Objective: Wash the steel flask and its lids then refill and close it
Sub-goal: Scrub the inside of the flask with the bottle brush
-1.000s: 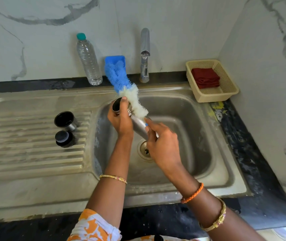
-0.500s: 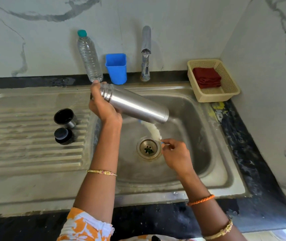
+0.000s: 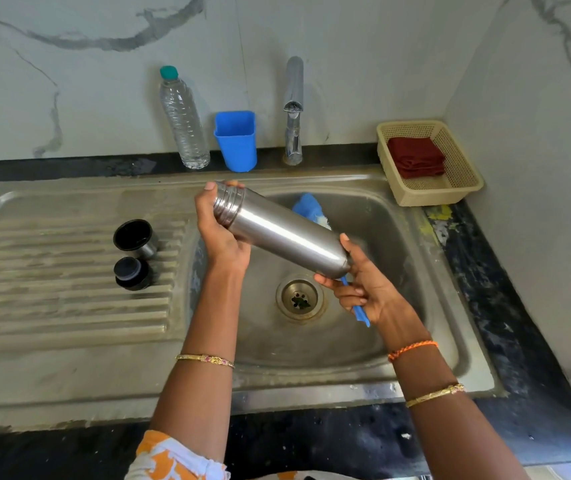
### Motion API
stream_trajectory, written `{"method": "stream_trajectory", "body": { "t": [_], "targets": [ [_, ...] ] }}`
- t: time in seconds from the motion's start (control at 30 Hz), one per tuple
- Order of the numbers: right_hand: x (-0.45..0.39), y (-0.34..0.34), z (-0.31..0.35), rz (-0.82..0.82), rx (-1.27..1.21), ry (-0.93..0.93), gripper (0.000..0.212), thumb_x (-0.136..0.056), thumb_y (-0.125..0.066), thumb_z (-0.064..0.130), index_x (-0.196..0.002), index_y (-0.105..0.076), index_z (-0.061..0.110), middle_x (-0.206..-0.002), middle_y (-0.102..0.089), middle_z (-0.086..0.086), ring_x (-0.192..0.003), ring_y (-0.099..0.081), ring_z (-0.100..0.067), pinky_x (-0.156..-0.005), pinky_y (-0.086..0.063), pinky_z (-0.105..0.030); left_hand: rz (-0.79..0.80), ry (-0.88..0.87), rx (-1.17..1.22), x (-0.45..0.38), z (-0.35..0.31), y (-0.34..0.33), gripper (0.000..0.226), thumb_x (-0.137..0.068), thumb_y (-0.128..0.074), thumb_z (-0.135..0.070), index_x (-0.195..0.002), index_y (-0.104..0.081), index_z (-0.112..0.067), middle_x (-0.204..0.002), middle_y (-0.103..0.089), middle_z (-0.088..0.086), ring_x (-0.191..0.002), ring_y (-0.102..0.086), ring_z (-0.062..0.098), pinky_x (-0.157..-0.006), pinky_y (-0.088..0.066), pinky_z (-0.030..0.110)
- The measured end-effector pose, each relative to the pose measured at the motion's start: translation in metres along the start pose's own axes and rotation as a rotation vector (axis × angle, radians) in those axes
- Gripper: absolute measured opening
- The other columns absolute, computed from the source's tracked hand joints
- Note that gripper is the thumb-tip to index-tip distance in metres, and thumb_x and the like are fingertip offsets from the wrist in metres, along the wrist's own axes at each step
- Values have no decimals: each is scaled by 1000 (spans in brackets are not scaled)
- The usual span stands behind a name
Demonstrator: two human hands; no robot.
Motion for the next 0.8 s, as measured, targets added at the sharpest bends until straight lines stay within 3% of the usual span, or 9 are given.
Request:
{"method": "stream_trajectory", "body": {
  "t": [0.1, 0.13, 0.2, 0.27, 0.37, 0.5, 0.57, 0.67, 0.8],
  "targets": [
    [-2, -2, -5, 47, -92, 36, 55, -78, -63, 48, -119, -54, 13, -92, -67, -24, -28, -22, -1, -26, -25, -11, 6, 16, -154, -2, -2, -1, 26, -84, -56, -39, -77, -69, -17, -77, -68, 0, -72, -65, 12, -65, -53, 27],
    [-2, -3, -9, 63, -124, 50, 54, -78, -62, 46, -118, -54, 11, -92, -67, -24, -29, -22, -1, -27, -24, -10, -29, 33, -236, -1, 2, 1, 34, -77, -61, -44, -91, -66, -14, -85, -68, 2, -79, -65, 14, -70, -55, 30],
    [-4, -5, -17, 79, -134, 77, 56, -77, -62, 44, -118, -53, 6, -92, -67, -22, -29, -22, -2, -28, -22, -9, -172, 71, -321, 4, 11, 15, 52, -69, -72, -47, -108, -61, -14, -100, -70, 6, -93, -67, 19, -86, -55, 37],
    [-5, -7, -24, 70, -89, 102, 58, -76, -63, 44, -118, -51, 7, -96, -67, -22, -29, -23, -2, -27, -22, -11, -369, 38, -305, 10, 14, 31, 44, -69, -80, -34, -106, -62, -19, -109, -70, 7, -102, -67, 23, -94, -52, 42],
    [1, 1, -24, -85, 164, 185, 50, -82, -62, 47, -116, -50, 13, -101, -70, -17, -31, -33, -1, -29, -22, -14, -468, 58, -255, 12, 16, 45, 36, -69, -79, -20, -102, -67, -12, -90, -70, 5, -83, -67, 22, -77, -56, 36],
    [20, 22, 1, -401, 767, 379, 34, -93, -46, 51, -109, -63, 26, -73, -72, 4, -40, -43, 1, -49, -32, -21, -419, -39, -263, 7, 6, 49, 24, -69, -75, -12, -92, -67, -9, -72, -62, 0, -65, -60, 14, -62, -48, 28],
    [28, 20, 5, -425, 922, 395, 28, -96, -47, 38, -105, -68, 23, -74, -72, 4, -55, -52, -1, -58, -39, -23, -366, -77, -259, 8, 5, 45, 29, -71, -72, -8, -100, -66, -7, -71, -62, -1, -62, -61, 10, -58, -47, 26],
    [46, -6, 1, -471, 1082, 474, 24, -94, -48, 26, -107, -69, 25, -92, -72, -5, -89, -63, -23, -78, -49, -29, -324, -91, -232, 10, 8, 38, 39, -55, -71, -17, -92, -66, -8, -67, -62, -3, -58, -61, 9, -53, -46, 23],
    [79, -73, 6, -396, 1026, 776, 31, -94, -47, 17, -119, -63, 24, -109, -69, -9, -100, -63, -30, -85, -51, -40, -243, -107, -283, 16, 18, 26, 52, -42, -71, -25, -89, -66, -4, -72, -62, 5, -68, -59, 21, -65, -46, 33]
  ]
}}
Point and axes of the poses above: each hand's wrist, its own x-axis away from the middle knuckle, its own y-axis out of the back of the hand, z = x × y, the point moved 7 cm from there along -x, towards the middle knuckle
